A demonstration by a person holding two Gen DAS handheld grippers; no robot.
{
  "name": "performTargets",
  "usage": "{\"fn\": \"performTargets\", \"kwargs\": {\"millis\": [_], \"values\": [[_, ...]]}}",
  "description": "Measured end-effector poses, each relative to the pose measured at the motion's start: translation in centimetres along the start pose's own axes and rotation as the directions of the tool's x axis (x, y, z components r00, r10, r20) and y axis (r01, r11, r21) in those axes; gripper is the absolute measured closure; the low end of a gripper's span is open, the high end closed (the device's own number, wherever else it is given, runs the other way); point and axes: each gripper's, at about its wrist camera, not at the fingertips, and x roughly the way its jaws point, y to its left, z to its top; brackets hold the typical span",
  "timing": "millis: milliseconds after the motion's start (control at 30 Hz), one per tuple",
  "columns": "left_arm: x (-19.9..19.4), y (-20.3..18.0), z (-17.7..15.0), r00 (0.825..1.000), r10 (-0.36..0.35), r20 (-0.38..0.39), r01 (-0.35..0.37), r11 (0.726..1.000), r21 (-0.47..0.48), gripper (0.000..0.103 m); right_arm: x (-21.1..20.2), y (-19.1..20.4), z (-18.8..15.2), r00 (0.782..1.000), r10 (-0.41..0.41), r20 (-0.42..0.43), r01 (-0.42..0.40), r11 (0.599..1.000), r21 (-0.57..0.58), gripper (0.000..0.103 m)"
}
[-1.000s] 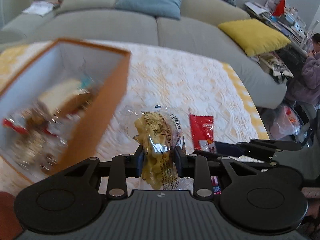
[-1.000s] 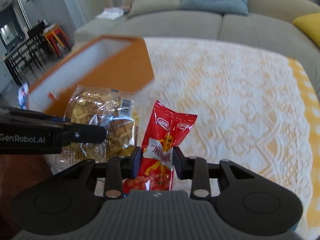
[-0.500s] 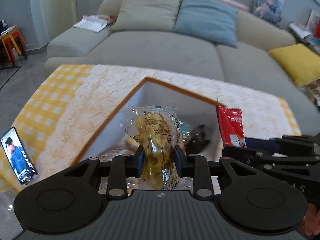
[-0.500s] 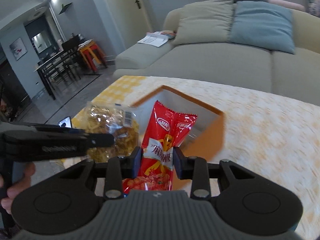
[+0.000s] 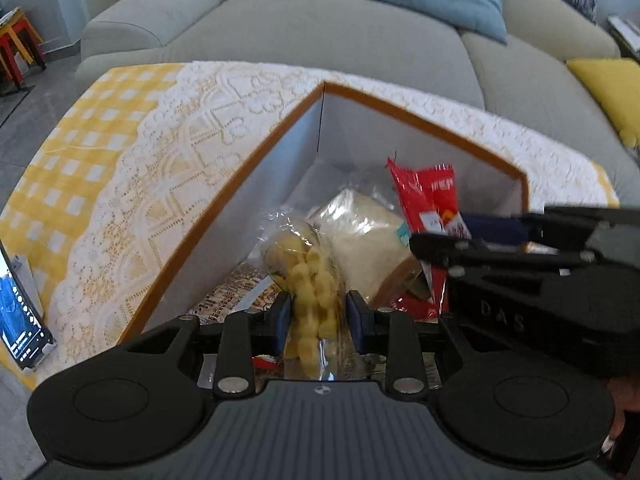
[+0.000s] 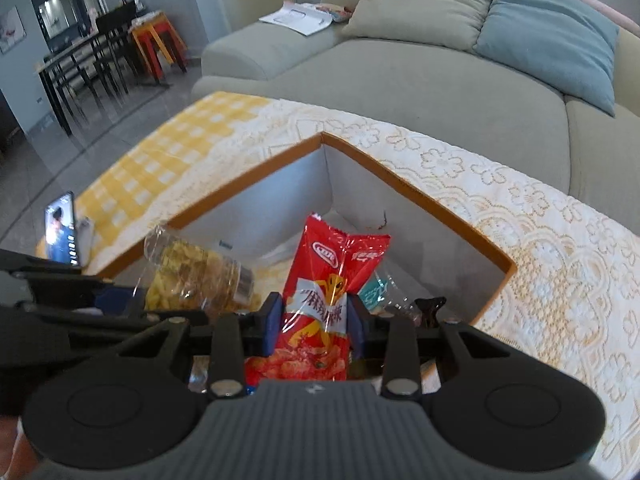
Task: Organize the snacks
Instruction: 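Open both grippers to drop the waffle bag and red packet into the box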
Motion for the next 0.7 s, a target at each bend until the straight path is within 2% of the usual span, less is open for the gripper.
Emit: {"fn": "performTargets", "kwargs": {"millis": [67, 133, 200, 267, 367, 533, 700], "values": [[0.4, -0.2, 0.0, 0.999, 0.039, -0.002, -0.039, 0.999, 0.027, 0.069, 1.0, 0.0, 0.1, 1.000, -0.016, -0.015, 0.016, 1.000, -0.012, 0.069], [0.5, -0.1, 0.1, 0.999, 0.045, -0.010, -0.045, 0.999, 0.029, 0.068, 1.7, -0.1, 0.1, 0.999, -0.020, -0.033, 0.020, 1.000, -0.008, 0.069], [0.4, 0.0, 0.1, 0.999, 0.040, -0.012, -0.039, 0.999, 0.026, 0.056, 2.1, -0.3, -0.1, 0.999, -0.018, -0.045, 0.019, 1.000, 0.002, 0.065], [0.3, -0.1, 0.2, 0.999, 0.046, -0.013, -0.046, 0.999, 0.027, 0.053, 2.1, -0.4, -0.2, 0.999, -0.018, -0.042, 0.019, 1.000, 0.011, 0.064], [-0.3, -0.4, 0.4, 0.996, 0.085, 0.012, -0.085, 0.995, 0.043, 0.039, 1.8, -0.6, -0.2, 0.998, -0.038, -0.043, 0.038, 0.999, 0.014, 0.056], [-2.8, -1.6, 0.6, 0.985, 0.140, 0.100, -0.149, 0.985, 0.089, 0.037, -0.2, -0.8, 0.0, 0.999, -0.038, 0.005, 0.038, 0.999, 0.015, 0.048], [-5.8, -2.9, 0.5, 0.971, 0.153, 0.186, -0.176, 0.978, 0.113, 0.036, -4.0, -1.1, 0.0, 0.995, -0.060, 0.075, 0.058, 0.998, 0.023, 0.046]]}}
